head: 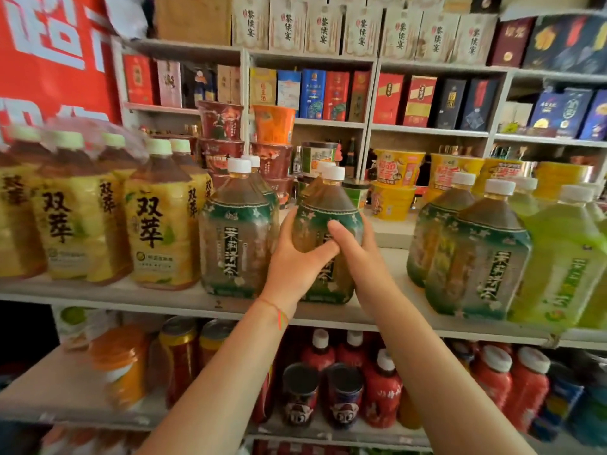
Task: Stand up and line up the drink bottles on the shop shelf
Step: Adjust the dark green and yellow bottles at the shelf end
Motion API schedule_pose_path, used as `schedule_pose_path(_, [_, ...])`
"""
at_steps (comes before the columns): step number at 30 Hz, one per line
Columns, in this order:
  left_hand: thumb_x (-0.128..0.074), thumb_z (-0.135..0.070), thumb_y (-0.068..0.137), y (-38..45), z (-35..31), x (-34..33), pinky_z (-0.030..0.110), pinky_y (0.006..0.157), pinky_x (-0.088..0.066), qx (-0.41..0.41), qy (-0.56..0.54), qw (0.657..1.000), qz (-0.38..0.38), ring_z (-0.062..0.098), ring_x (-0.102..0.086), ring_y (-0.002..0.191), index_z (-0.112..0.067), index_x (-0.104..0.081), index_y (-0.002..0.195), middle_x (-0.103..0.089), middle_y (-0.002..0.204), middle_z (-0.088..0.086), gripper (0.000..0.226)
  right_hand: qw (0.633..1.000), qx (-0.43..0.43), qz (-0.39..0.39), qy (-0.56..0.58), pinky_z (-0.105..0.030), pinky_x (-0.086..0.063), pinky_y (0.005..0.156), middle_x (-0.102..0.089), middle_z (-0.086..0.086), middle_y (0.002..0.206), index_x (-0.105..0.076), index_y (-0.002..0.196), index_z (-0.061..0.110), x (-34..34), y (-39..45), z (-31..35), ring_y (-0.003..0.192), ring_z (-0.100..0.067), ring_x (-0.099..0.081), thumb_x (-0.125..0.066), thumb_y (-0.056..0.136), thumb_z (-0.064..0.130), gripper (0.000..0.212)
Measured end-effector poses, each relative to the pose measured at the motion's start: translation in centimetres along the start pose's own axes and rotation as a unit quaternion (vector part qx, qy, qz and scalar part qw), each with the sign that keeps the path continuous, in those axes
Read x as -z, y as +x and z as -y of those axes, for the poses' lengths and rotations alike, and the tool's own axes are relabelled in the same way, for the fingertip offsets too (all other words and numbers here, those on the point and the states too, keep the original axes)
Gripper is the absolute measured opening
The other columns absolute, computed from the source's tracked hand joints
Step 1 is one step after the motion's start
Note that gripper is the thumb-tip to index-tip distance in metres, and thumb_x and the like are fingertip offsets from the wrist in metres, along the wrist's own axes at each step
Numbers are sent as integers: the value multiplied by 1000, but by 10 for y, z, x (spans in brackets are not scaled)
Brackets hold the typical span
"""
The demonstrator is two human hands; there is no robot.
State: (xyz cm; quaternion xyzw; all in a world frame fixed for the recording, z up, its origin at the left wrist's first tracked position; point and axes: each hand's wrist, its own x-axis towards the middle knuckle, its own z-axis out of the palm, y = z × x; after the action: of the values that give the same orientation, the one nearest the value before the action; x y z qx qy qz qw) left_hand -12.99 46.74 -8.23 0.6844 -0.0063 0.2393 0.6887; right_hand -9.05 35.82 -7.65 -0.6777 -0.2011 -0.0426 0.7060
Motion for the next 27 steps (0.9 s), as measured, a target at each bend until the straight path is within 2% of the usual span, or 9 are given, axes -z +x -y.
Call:
schedule_pose_path(4, [-79,-23,84,-3,4,-13,17,88,-53,-16,-7,999,41,-14,-63,98,-43,-48,133,-69,110,-25,62,999,-1,-32,-21,-44,-46,109,-53,8,143,-27,152,43,15,-5,2,126,-12,-55,-73,60,72,107])
schedule_pose_path(10, [-81,-29,78,-11,6,-48,22,91,-52,-30,-12,997,67,-7,-64,105,-40,-48,139,-68,116,-24,70,998,20,-58,-24,-41,-44,110,-53,14,142,-32,149,46,52,-18,5,127,-7,-54,-73,68,68,94])
schedule_pose_path(15, [-79,-26,83,-15,3,-68,22,91,-53,-32,-37,995,83,-2,-62,111,-37,-46,141,-65,123,-18,68,996,18,-86,-24,-32,-44,107,-49,13,145,-24,155,39,69,-29,13,126,-5,-52,-71,84,50,86])
schedule_pose_path(17, [-78,-48,77,-15,-2,-69,30,98,-52,-4,-48,995,89,4,-60,118,-38,-44,142,-62,130,-14,74,994,31,-90,-45,-31,-41,109,-42,13,148,-20,156,39,69,-34,19,131,-6,-46,-67,92,43,79])
schedule_pose_path(19, [-63,-77,72,-11,-8,-66,44,102,-50,50,-88,990,101,14,-60,123,-38,-49,140,-63,133,-7,79,983,106,-92,-121,-24,-33,113,-34,20,150,-18,155,41,67,-42,26,137,-2,-37,-64,95,38,76])
schedule_pose_path(21, [-37,-74,91,-4,-16,-64,43,93,-55,63,-135,983,103,12,-69,107,-35,-68,120,-75,113,-5,57,939,205,-96,-257,-22,-22,115,-26,19,157,-16,155,44,63,-45,35,147,-2,-22,-60,96,40,73])
schedule_pose_path(23, [-23,-57,104,7,-20,-67,24,73,-56,72,-147,980,116,-1,-72,81,-34,-70,100,-77,85,-15,53,858,260,-117,-427,-40,-15,122,-24,2,163,-15,154,48,61,-42,41,153,-18,-13,-51,96,50,68])
schedule_pose_path(25, [-24,-49,106,18,-21,-71,18,56,-55,79,-156,976,130,0,-72,70,-28,-67,100,-77,76,-11,48,784,257,-122,-552,-53,-6,121,-30,-9,160,-18,153,51,59,-36,46,152,-31,-14,-40,96,60,62])
schedule_pose_path(27, [-30,-51,104,23,-25,-75,22,53,-56,100,-158,973,138,9,-74,71,-21,-68,105,-77,79,-2,48,741,242,-112,-616,-58,-3,120,-41,-12,152,-30,149,49,62,-30,48,148,-35,-23,-36,94,66,58])
